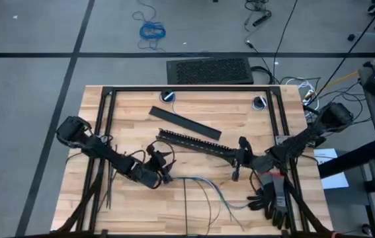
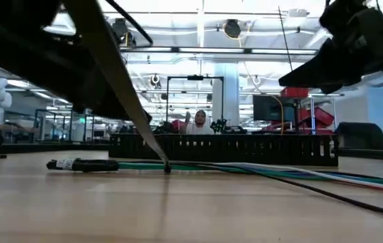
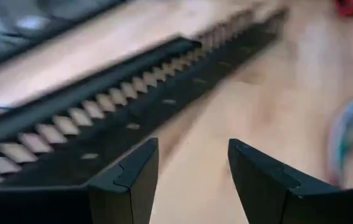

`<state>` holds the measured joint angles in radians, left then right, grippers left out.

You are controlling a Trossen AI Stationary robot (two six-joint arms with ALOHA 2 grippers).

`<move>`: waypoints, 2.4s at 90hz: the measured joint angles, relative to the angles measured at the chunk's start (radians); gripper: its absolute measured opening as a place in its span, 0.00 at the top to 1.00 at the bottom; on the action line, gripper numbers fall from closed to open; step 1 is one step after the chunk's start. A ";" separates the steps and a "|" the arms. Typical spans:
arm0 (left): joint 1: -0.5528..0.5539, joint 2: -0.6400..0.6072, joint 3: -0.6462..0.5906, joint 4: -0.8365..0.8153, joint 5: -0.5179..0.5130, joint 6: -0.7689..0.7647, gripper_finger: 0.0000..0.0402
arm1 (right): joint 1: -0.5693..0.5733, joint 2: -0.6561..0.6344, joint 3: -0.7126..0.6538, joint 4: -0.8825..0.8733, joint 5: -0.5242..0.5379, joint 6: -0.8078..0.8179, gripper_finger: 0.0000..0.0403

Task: Ziptie cables
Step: Wrap the cable wires with the black zip tie

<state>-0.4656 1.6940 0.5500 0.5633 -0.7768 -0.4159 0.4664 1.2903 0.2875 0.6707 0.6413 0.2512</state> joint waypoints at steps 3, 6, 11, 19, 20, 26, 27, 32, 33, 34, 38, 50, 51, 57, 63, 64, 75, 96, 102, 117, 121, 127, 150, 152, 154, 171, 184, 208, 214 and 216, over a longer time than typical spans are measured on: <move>0.006 0.005 -0.013 0.061 0.034 0.031 0.52 | -0.017 0.000 -0.004 0.030 -0.070 0.001 0.98; 0.009 0.008 -0.024 0.115 0.063 0.065 0.52 | -0.031 0.000 -0.007 0.066 -0.134 0.001 0.98; 0.008 0.011 -0.040 0.189 0.079 0.123 0.52 | -0.044 0.000 -0.008 0.121 -0.211 -0.013 0.98; 0.007 0.009 -0.046 0.257 0.080 0.200 0.52 | -0.053 0.000 -0.007 0.188 -0.224 -0.067 0.98; 0.007 0.009 -0.046 0.257 0.078 0.206 0.52 | -0.056 0.000 -0.007 0.195 -0.223 -0.076 0.98; 0.007 0.011 -0.046 0.249 0.021 0.226 0.52 | -0.089 -0.007 -0.007 0.224 -0.216 -0.125 0.98; 0.007 0.011 -0.046 0.248 0.007 0.228 0.52 | -0.096 -0.008 -0.007 0.228 -0.215 -0.131 0.98; 0.008 0.010 -0.046 0.251 -0.064 0.231 0.52 | -0.135 -0.015 -0.007 0.243 -0.224 -0.150 0.98; 0.008 0.010 -0.046 0.250 -0.074 0.231 0.52 | -0.143 -0.017 -0.007 0.245 -0.226 -0.153 0.98; 0.008 0.010 -0.046 0.250 -0.082 0.231 0.52 | -0.152 -0.018 -0.007 0.247 -0.227 -0.156 0.98; 0.010 0.010 -0.046 0.243 -0.098 0.220 0.52 | -0.188 -0.025 -0.007 0.258 -0.232 -0.172 0.98; 0.014 0.010 -0.045 0.243 -0.097 0.215 0.52 | -0.312 -0.069 -0.004 0.329 -0.396 -0.183 0.98; 0.015 0.010 -0.045 0.243 -0.096 0.215 0.52 | -0.321 -0.074 -0.004 0.334 -0.418 -0.179 0.98; 0.025 0.010 -0.045 0.242 -0.092 0.183 0.52 | -0.367 -0.097 0.008 0.355 -0.562 -0.150 0.98; 0.041 0.010 -0.045 0.224 -0.092 0.122 0.52 | -0.389 -0.111 0.020 0.352 -0.684 -0.107 0.98; 0.044 0.010 -0.045 0.216 -0.092 0.108 0.52 | -0.391 -0.111 0.021 0.350 -0.699 -0.099 0.98; 0.074 0.010 -0.056 0.138 -0.107 -0.018 0.52 | -0.374 -0.102 0.029 0.236 -0.770 -0.030 0.98; 0.077 -0.113 -0.156 0.009 -0.181 -0.207 0.52 | -0.219 0.018 0.026 0.003 -0.464 0.060 0.98; 0.070 -0.172 -0.176 0.008 -0.183 -0.203 0.52 | -0.178 0.048 0.026 0.027 -0.433 0.061 0.98; 0.069 -0.307 -0.189 -0.043 -0.184 -0.111 0.52 | -0.090 0.105 0.027 0.103 -0.342 0.051 0.98; 0.068 -0.337 -0.189 -0.078 -0.183 -0.090 0.52 | -0.074 0.122 0.027 0.127 -0.328 0.043 0.98; 0.065 -0.378 -0.190 -0.135 -0.183 -0.092 0.52 | -0.063 0.143 0.027 0.160 -0.334 0.017 0.98; 0.030 -0.512 -0.191 -0.508 -0.118 -0.488 0.52 | -0.095 0.202 0.027 0.187 -0.465 -0.058 0.98; 0.024 -0.524 -0.190 -0.550 -0.104 -0.539 0.52 | -0.097 0.206 0.027 0.185 -0.475 -0.058 0.98; 0.018 -0.534 -0.189 -0.592 -0.093 -0.589 0.52 | -0.099 0.209 0.027 0.178 -0.485 -0.059 0.98; -0.022 -0.574 -0.100 -1.042 -0.021 -0.978 0.58 | -0.109 0.213 0.027 0.130 -0.515 -0.098 0.98; -0.026 -0.549 -0.030 -1.181 0.129 -1.065 0.65 | -0.151 0.213 0.027 0.131 -0.513 -0.106 0.98; -0.073 -0.495 0.031 -1.388 0.444 -1.224 0.68 | -0.204 0.213 0.027 0.112 -0.516 -0.176 0.98; -0.081 -0.482 0.032 -1.409 0.485 -1.251 0.68 | -0.224 0.213 0.027 0.127 -0.517 -0.189 0.98; -0.082 -0.477 0.032 -1.412 0.494 -1.252 0.68 | -0.230 0.211 0.027 0.132 -0.520 -0.191 0.98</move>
<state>-0.5480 1.2175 0.5819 -0.8486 -0.2829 -1.6684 0.2364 1.5015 0.3145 0.8032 0.1212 0.0601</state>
